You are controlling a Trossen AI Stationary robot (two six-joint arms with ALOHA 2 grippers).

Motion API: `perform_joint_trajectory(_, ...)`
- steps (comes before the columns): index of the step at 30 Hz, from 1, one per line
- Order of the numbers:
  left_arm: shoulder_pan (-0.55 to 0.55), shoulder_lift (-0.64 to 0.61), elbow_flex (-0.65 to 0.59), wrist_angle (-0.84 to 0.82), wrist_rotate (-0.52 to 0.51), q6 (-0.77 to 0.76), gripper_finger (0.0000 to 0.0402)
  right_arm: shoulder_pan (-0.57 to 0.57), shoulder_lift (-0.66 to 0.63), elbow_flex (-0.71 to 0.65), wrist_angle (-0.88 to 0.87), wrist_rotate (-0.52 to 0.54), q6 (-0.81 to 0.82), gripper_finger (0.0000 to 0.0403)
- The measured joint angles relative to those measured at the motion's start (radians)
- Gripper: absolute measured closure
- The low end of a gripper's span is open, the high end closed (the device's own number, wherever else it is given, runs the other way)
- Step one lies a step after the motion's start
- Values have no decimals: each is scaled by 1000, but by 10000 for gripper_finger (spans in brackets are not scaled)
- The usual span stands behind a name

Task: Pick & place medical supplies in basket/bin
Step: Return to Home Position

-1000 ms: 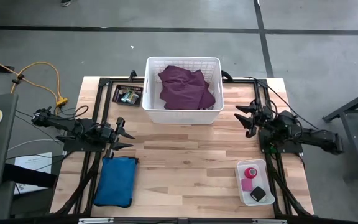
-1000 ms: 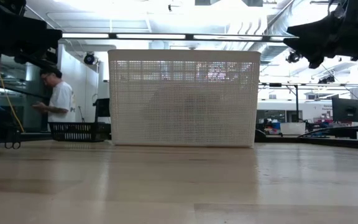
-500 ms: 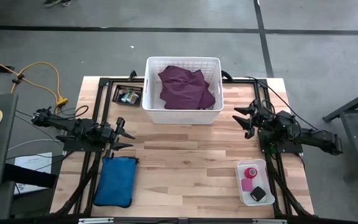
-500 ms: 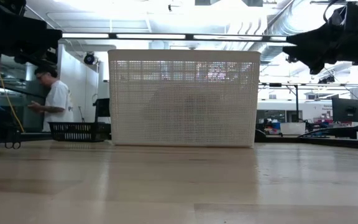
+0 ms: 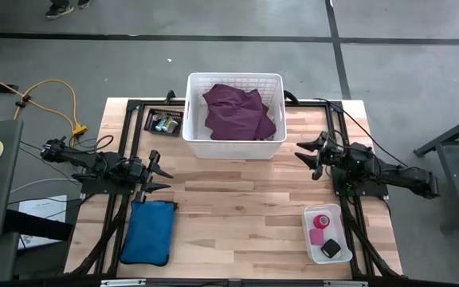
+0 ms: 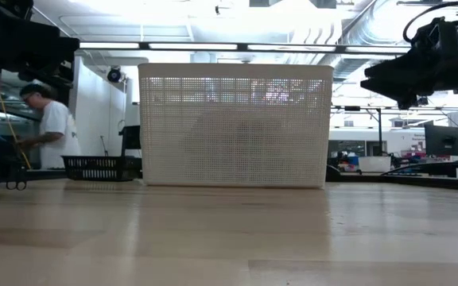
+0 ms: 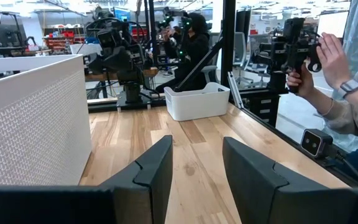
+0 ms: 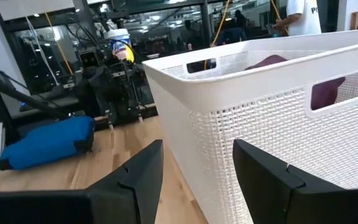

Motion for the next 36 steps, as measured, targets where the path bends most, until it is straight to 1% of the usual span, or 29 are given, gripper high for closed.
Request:
perform_joint_trajectory(5,0,0,0,0,0,0,267,0,0,2,-19,-27,-1,221)
perform_joint_trajectory(36,0,0,0,0,0,0,267,0,2,4,-27,-25,-4,221)
